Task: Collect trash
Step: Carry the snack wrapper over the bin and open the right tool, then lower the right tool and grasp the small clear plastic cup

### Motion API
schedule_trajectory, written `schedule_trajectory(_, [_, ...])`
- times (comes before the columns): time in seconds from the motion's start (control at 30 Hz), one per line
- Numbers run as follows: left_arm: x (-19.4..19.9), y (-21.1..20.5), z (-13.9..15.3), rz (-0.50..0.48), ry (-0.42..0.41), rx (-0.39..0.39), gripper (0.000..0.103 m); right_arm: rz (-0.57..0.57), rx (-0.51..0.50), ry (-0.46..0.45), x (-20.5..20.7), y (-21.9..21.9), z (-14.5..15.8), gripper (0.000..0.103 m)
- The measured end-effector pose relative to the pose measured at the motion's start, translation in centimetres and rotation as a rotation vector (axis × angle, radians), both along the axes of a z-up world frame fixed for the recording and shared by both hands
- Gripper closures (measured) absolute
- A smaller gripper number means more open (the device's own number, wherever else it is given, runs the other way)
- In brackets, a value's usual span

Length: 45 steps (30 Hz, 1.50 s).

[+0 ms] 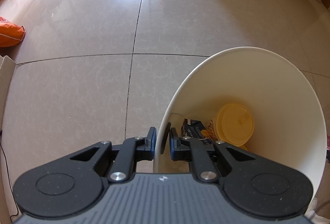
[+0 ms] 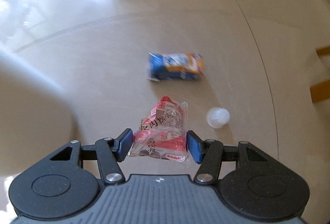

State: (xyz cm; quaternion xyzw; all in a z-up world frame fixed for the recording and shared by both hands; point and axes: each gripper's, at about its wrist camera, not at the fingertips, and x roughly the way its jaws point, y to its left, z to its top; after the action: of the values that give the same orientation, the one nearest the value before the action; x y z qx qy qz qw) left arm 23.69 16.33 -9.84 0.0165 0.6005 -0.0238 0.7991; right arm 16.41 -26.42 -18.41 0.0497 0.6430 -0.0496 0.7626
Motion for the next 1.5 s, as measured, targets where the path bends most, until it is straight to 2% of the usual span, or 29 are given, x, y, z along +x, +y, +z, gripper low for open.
schedule_trajectory(0.17, [-0.1,0.0,0.1,-0.004,-0.002,0.004,0.092,0.127,0.053,-0.069,-1.0,4.2,7.6,0.040])
schedule_trajectory(0.3, [0.0,0.0,0.1,-0.003,-0.001,0.001,0.092,0.257,0.063,-0.120,-1.8,8.0,12.5,0.040])
schedule_trajectory(0.5, [0.0,0.1,0.1,-0.001,0.000,-0.004,0.092,0.401,0.111,-0.181,-2.1,13.7,16.8,0.040])
schedule_trajectory(0.7, [0.1,0.2,0.1,-0.001,0.002,-0.008,0.092,0.505,0.161,-0.208,-1.9,18.6,17.4,0.036])
schedule_trajectory(0.73, [0.1,0.2,0.1,-0.001,0.003,-0.008,0.092,0.514,0.176,-0.218,-1.7,18.9,16.8,0.028])
schedule_trajectory(0.8, [0.2,0.3,0.1,0.000,0.004,-0.012,0.092,0.535,0.199,-0.237,-1.9,20.3,17.5,0.012])
schedule_trajectory(0.83, [0.2,0.4,0.1,0.000,0.004,-0.015,0.092,0.540,0.200,-0.248,-2.0,20.9,17.8,0.010])
schedule_trajectory(1.03, [0.2,0.5,0.0,0.000,0.005,-0.021,0.092,0.560,0.210,-0.242,-1.9,21.3,17.9,0.010])
schedule_trajectory(1.5, [0.2,0.6,0.0,0.001,0.006,-0.022,0.092,0.455,0.179,-0.237,-2.1,17.5,16.1,0.010])
